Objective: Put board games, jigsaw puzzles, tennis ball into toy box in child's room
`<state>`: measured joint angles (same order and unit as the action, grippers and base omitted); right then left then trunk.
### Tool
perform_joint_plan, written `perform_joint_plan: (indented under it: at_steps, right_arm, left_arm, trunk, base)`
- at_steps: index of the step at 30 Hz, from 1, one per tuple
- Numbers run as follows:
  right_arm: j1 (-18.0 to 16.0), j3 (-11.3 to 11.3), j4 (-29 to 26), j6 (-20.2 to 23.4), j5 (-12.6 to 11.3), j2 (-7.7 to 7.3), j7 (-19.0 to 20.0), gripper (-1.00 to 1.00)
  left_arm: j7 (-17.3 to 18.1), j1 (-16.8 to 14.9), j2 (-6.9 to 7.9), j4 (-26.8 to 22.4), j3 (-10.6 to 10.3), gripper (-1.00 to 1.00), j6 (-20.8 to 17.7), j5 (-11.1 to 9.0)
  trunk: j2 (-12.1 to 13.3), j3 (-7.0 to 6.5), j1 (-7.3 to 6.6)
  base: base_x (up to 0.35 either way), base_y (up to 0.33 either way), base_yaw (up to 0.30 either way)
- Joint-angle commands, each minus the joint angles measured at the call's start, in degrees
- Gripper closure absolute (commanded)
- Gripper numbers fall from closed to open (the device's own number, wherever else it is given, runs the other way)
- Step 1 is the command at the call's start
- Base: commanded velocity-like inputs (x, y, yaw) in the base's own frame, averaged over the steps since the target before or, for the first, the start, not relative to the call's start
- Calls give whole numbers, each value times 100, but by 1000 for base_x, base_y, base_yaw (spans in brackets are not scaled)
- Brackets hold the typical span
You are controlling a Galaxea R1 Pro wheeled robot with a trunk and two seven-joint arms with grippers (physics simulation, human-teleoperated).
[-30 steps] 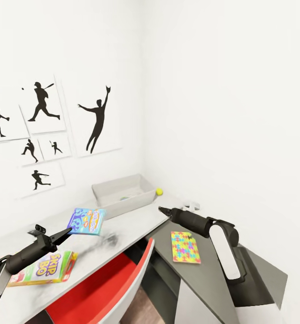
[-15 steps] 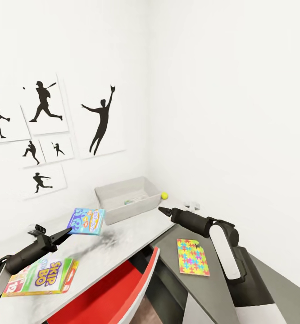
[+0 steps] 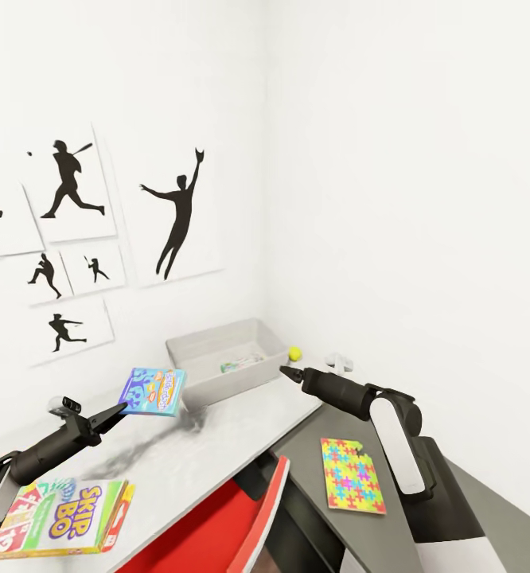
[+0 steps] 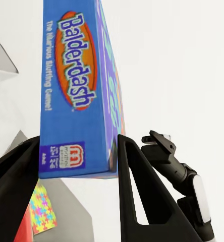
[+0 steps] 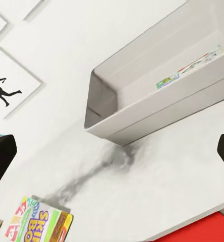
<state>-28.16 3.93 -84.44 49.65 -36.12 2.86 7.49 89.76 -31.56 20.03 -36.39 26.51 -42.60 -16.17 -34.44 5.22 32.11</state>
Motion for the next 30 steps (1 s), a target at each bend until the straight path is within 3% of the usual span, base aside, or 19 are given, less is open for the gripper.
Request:
perform_joint_plan:
  at_steps: [1, 30]
  right_arm:
    - [-6, -7, -3, 26, 44, 3, 42, -100]
    - [-6, -6, -3, 26, 45, 2, 43, -100]
  left_arm:
    - [24, -4, 1, 0, 4, 100, -57, 0]
    - [24, -4, -5, 0, 5, 100, -55, 0]
  trunk:
    - [-9, 11, 3]
    - [-9, 11, 3]
  base:
    - [75, 32, 0]
    - [11, 59, 0]
